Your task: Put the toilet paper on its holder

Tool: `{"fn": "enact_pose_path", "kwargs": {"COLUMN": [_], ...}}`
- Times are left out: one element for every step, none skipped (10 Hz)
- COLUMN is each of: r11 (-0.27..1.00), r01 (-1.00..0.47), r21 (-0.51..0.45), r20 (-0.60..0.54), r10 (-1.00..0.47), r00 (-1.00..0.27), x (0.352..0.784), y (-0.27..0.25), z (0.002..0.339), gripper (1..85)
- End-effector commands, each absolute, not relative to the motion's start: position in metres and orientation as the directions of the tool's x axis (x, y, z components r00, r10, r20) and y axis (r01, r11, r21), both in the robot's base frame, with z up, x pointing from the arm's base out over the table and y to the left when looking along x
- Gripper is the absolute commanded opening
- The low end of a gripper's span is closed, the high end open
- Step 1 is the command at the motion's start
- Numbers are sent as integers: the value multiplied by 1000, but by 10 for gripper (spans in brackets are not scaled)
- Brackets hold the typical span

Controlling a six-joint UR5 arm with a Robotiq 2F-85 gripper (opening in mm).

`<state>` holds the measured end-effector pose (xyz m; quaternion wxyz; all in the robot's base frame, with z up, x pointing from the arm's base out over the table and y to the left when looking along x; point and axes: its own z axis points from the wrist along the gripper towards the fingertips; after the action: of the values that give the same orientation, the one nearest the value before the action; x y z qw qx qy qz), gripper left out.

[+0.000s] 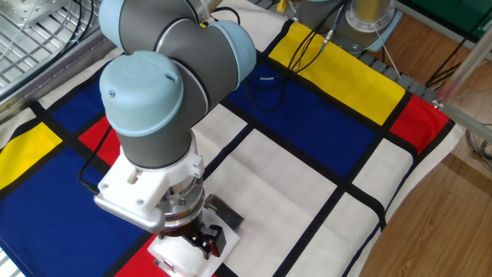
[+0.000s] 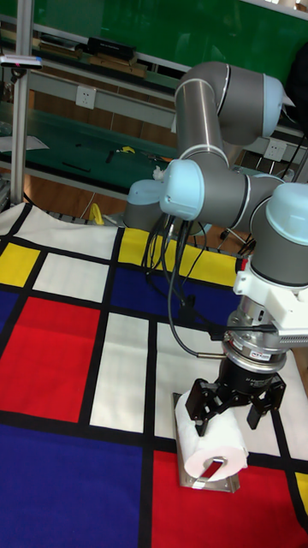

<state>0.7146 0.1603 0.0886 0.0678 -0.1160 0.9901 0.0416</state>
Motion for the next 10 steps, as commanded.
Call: {"fn": "enact_pose_path", "kwargs": {"r11": [974,973,973,974,973,971,971,970,969,964], "r01": [-219,-221,-221,-218,-224,-232,-232,-232,-235,-247], "r21": [60,65,62,53,53,55,58,68,83,96], "r20": [-125,-125,-124,-116,-106,-100,-95,-89,-85,-86], "r10": [-211,-212,-212,-211,-218,-225,-226,-226,-228,-239], "r00": [-969,-969,-969,-971,-970,-969,-970,-970,-970,-967], "x": [714,713,714,712,707,704,700,696,694,693], "y": [160,161,161,158,153,148,143,140,144,148], "z": [98,98,98,100,105,110,114,117,117,118], "gripper": [850,850,850,840,837,830,813,810,800,800]}}
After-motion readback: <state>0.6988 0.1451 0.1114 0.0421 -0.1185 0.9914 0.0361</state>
